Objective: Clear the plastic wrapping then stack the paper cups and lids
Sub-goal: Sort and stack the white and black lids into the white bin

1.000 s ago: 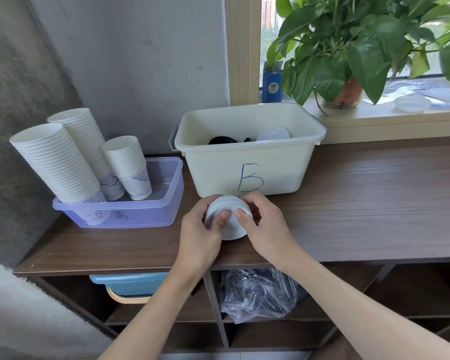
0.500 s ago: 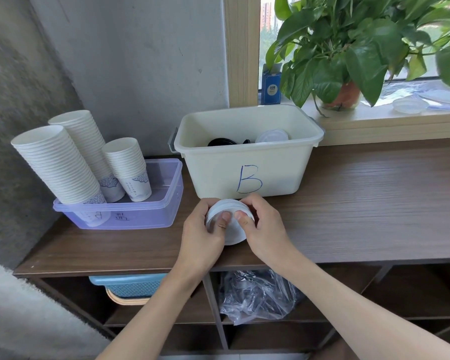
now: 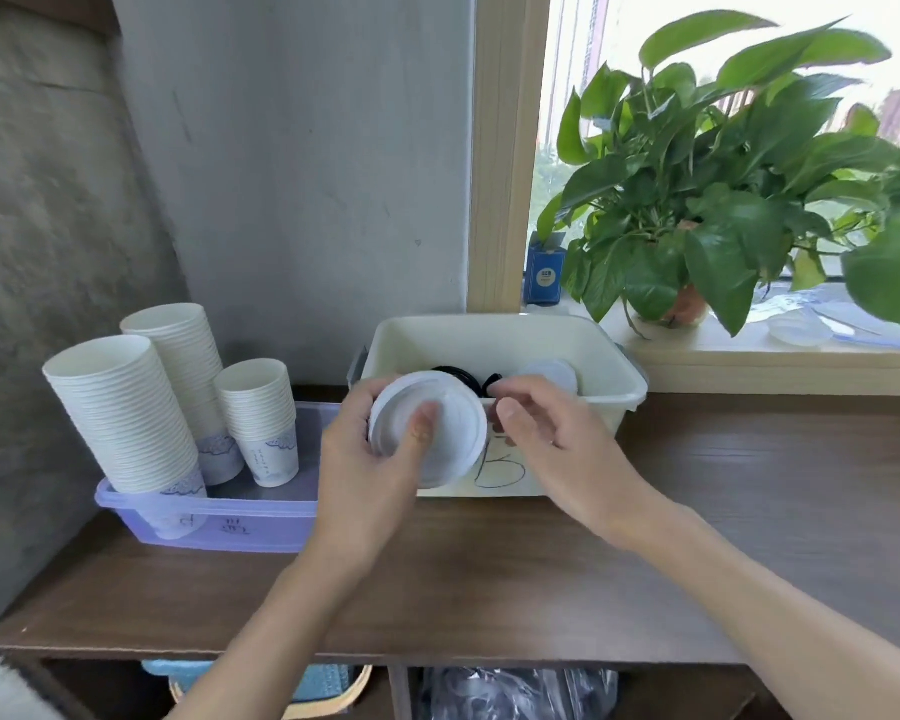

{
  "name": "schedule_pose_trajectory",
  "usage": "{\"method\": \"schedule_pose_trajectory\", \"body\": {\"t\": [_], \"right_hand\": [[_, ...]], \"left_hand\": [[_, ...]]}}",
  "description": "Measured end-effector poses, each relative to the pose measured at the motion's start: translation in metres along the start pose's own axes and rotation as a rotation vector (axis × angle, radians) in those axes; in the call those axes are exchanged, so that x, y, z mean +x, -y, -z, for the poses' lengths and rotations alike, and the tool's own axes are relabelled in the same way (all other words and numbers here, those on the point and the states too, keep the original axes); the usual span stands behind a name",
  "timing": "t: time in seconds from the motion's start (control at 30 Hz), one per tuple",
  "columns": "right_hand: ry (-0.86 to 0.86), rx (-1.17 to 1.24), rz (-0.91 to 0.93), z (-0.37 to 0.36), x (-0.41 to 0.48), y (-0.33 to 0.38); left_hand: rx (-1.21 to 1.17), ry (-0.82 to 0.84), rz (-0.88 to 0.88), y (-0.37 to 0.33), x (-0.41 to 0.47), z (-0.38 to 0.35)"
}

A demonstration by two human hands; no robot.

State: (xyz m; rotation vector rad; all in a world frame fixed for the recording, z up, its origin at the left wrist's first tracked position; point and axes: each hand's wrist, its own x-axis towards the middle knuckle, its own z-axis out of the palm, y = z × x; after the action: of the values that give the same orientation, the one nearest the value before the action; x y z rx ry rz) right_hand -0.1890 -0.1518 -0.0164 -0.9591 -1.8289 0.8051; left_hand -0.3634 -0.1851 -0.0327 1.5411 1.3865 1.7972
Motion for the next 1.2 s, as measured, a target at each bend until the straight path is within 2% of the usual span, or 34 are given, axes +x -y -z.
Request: {"method": "schedule_pose_trajectory", "body": {"t": [0.1,0.2,0.37,0.47,0.6,0.83,1.07,1.2], "right_hand": [[-0.058,-0.045,0.017,0.019,0.032,0.006],[-0.091,-0.200,0.035,0.037,0.069,-0.009],[0.105,-0.613,-0.134,0.059,0.128,-0.055],[0.200,-0.815,-0.168,0.058,0.145,-0.073],[0.258,-0.766,-0.259,0.051,0.152,-0.092],[0.246,-0.846,-0.233,0.053,0.158,-0.100],[0.089,-0.740,-0.153,0.053,0.153,-0.087],[-0.065,-0.552,-0.113,0.054,0.151,-0.068]], "left_hand": [[0.069,0.001,0.024,-0.006,0.027,-0.005],[0.099,-0.055,0.039,-0.007,0.045,-0.009],[0.190,-0.035,0.027,-0.006,0.082,-0.023],[0.305,0.006,0.046,0.007,0.092,-0.030],[0.444,-0.023,0.032,0.018,0.089,-0.035],[0.428,-0.031,0.049,0.016,0.086,-0.034],[0.412,-0.024,0.070,0.015,0.088,-0.034],[0.280,-0.033,0.095,0.010,0.090,-0.031]]}}
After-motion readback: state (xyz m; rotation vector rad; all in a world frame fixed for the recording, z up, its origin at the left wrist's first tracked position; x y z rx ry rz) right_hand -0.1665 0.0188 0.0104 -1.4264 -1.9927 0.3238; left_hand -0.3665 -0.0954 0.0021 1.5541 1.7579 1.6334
